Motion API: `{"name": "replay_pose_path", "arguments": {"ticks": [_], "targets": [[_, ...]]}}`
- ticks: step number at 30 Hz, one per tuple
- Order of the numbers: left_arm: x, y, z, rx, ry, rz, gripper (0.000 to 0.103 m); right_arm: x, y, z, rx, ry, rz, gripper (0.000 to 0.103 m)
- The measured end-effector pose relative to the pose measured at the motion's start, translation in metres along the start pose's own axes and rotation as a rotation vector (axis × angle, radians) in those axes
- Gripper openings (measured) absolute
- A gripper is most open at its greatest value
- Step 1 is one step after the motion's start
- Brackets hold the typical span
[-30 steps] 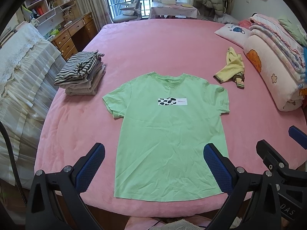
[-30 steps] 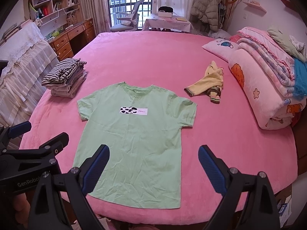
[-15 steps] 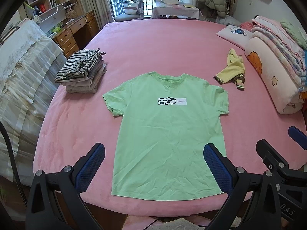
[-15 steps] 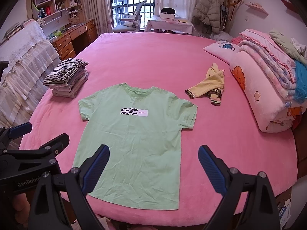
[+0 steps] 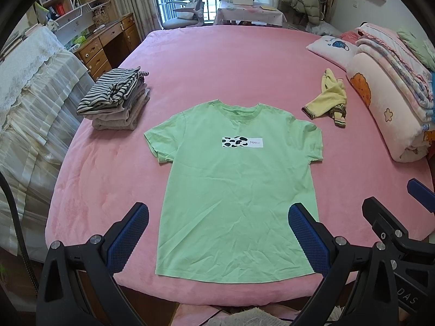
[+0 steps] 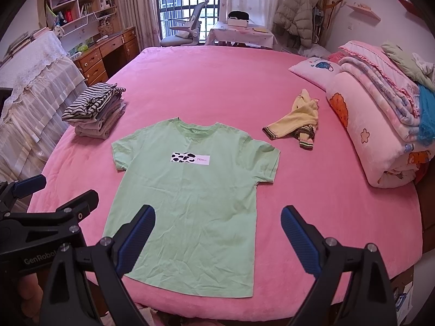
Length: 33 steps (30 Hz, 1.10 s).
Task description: Fold small clothes
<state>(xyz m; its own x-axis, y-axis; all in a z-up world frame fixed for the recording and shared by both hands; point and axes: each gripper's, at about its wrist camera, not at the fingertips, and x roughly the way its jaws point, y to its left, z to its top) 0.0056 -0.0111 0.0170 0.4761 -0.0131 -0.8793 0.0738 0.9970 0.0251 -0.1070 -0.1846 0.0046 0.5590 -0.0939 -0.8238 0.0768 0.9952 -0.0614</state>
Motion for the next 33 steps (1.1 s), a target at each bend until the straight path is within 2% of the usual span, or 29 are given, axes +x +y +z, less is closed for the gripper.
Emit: {"name": "replay_pose_path", "arguments": {"ticks": [20,33], "targets": [[0.0003,0.0007,0.0005,-0.005,0.008,-0.001,0.102,0.0035,-0.0003,-0.0021,-0.012,0.005,0.003,0.095],[0.0004,-0.0035,0.0014,-0.049,0.011,0.011,0.102,0.0019,-0.0035,0.0072,-0.049,-0.007,0.027,0.095]]}}
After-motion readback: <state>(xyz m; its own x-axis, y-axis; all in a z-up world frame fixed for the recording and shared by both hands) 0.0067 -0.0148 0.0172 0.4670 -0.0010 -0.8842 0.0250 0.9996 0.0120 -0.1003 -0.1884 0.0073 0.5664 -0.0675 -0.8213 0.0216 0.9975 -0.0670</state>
